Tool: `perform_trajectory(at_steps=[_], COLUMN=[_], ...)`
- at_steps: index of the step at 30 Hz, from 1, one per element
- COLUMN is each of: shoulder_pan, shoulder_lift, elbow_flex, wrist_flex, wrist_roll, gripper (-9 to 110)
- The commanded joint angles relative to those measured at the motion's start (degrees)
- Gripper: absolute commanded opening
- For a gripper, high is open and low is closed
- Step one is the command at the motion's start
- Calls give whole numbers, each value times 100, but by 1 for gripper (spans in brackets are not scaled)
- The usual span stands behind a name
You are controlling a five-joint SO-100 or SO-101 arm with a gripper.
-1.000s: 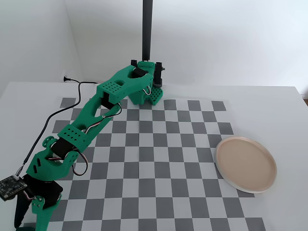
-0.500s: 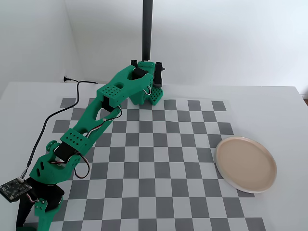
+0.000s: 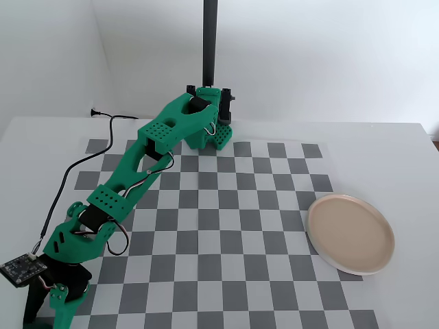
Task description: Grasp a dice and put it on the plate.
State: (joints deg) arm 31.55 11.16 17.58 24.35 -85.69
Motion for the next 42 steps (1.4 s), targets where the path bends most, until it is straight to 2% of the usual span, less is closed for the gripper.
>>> perform_trajectory(at_steps=[1,42], shoulder_pan=[-26,-88], shoulder_lift=[255,105], elbow_flex=[-668,-791], wrist_flex=[-123,-185], wrist_roll=[18,-26], gripper=[23,16])
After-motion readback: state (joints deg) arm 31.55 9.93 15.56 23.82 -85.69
